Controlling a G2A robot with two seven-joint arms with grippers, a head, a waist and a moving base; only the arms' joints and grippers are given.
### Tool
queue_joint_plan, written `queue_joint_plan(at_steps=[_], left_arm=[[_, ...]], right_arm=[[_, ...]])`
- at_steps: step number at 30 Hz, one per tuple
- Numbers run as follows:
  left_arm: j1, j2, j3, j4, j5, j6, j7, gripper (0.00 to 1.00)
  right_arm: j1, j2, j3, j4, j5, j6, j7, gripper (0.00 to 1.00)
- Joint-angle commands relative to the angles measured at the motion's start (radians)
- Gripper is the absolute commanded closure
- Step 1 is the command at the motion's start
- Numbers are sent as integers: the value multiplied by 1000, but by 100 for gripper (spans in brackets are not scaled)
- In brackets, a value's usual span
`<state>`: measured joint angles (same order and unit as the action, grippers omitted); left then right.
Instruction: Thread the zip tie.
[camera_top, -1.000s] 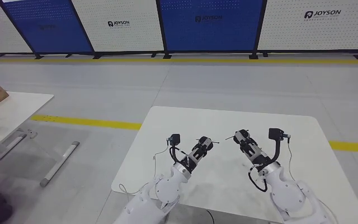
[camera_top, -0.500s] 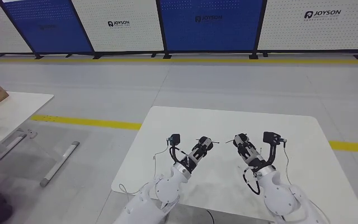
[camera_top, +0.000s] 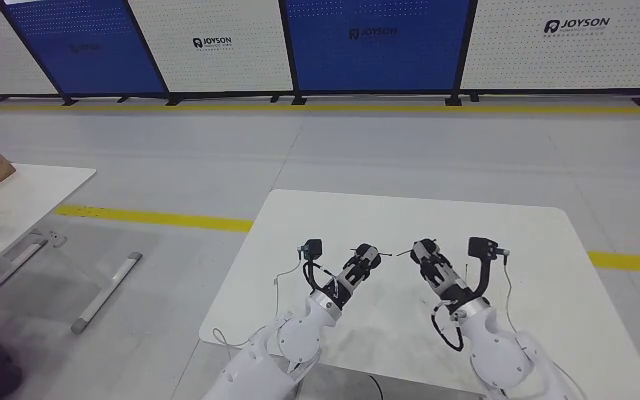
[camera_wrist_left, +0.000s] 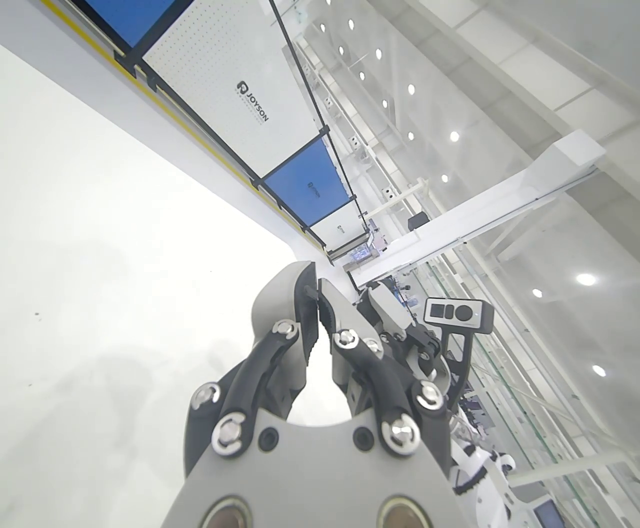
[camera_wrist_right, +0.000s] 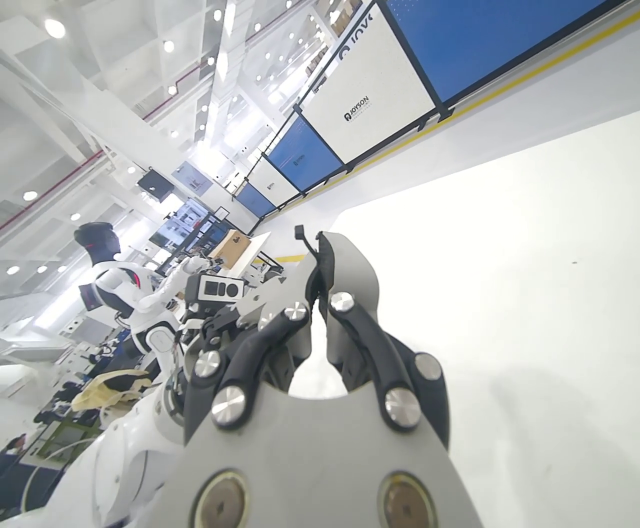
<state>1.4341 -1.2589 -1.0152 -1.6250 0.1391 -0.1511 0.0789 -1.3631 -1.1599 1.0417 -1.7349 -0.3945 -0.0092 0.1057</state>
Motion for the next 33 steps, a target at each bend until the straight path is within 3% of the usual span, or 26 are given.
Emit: queue_joint_plan(at_steps=[1, 33], left_arm=[[0, 0, 0, 0, 0, 0, 0, 100], [0, 0, 0, 0, 0, 0, 0, 100]], right_arm=[[6, -4, -7, 8, -21, 10, -11, 100], [23, -36, -29, 45, -39, 15, -5, 100]])
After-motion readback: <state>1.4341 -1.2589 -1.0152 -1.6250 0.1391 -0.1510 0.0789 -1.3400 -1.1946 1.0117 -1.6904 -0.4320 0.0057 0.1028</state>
